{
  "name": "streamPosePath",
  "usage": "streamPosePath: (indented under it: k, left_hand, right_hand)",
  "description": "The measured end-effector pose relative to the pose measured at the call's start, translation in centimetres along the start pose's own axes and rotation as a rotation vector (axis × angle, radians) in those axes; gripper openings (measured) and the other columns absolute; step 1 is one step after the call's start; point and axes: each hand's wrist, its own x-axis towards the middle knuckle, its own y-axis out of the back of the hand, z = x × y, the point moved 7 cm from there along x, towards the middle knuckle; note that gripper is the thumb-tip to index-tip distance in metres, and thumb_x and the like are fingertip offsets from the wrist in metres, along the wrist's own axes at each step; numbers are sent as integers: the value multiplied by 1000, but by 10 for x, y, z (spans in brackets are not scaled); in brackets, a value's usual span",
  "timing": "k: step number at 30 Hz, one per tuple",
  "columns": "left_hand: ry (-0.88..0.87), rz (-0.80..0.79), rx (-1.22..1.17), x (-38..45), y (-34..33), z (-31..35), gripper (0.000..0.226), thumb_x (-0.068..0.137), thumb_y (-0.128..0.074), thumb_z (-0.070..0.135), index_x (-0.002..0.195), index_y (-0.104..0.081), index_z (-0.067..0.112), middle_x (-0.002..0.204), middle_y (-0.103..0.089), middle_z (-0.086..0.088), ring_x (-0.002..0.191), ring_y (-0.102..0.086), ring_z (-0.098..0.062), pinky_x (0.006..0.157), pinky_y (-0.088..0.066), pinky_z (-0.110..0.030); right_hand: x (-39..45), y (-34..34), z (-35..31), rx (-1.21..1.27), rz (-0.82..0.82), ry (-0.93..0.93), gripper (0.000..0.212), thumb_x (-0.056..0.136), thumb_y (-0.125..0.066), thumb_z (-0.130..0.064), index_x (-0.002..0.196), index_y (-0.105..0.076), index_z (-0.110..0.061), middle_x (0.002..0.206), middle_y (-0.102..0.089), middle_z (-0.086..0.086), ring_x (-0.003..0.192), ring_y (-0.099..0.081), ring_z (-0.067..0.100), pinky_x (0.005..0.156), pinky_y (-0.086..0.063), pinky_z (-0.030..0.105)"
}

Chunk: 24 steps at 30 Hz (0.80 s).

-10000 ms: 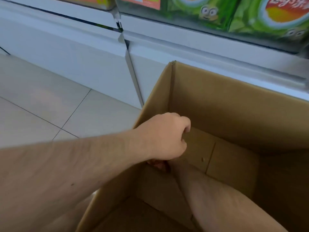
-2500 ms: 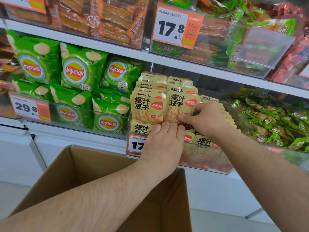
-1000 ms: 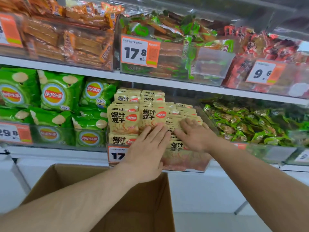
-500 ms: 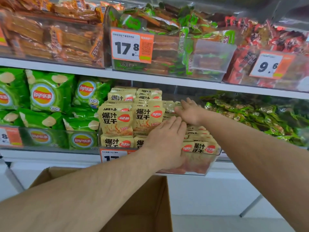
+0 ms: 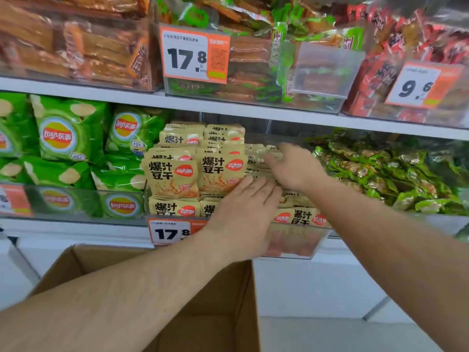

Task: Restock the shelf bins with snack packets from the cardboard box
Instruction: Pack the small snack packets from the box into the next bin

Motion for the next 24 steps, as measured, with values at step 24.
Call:
streamPosePath:
  k: [24]
  left_hand:
    - [1448,252,-1909,-118,-64,-83,58,76,-70,58,118,-56,20,134,-54,-16,114,-58,-37,106,-45,-49]
  right_hand:
    - [-107,-24,12,-113,253,-69,34,70,-79,-45,83,-63,-18,89,-62,-1,80,-63,31,60,-42,31]
